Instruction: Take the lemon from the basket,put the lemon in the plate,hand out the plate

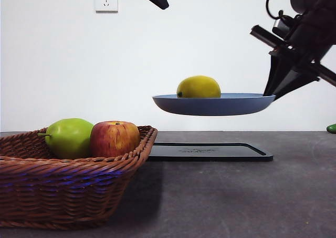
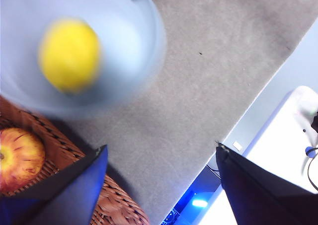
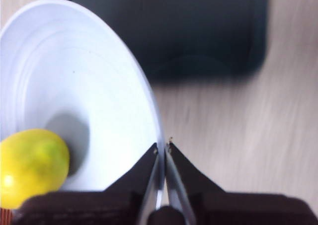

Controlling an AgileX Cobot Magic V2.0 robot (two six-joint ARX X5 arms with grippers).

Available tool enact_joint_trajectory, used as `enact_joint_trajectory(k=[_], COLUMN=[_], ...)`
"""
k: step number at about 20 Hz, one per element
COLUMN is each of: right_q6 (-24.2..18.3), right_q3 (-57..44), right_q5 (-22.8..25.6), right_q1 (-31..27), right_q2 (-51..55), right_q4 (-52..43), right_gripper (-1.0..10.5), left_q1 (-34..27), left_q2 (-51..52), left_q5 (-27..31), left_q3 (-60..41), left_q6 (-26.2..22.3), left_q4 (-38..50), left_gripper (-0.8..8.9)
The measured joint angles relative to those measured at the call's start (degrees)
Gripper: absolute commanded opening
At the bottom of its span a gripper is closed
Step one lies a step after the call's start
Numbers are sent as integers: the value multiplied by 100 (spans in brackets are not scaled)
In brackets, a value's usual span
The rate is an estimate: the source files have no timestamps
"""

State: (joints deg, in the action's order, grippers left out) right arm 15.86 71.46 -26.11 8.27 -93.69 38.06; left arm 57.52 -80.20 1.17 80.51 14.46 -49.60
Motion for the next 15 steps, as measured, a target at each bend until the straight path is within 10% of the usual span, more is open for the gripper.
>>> enact_joint_trajectory(k=[15], right_q6=[-9], right_q3=[1947], right_q5=[284], right_q1=[-192], right_q2=[-2693], right_q4=[-72], right_gripper=[32], left_q1=[46], left_q2=[0], left_q5=[17], left_q3=[0], left_q6=[-94], left_q4=[435], left_gripper=[376])
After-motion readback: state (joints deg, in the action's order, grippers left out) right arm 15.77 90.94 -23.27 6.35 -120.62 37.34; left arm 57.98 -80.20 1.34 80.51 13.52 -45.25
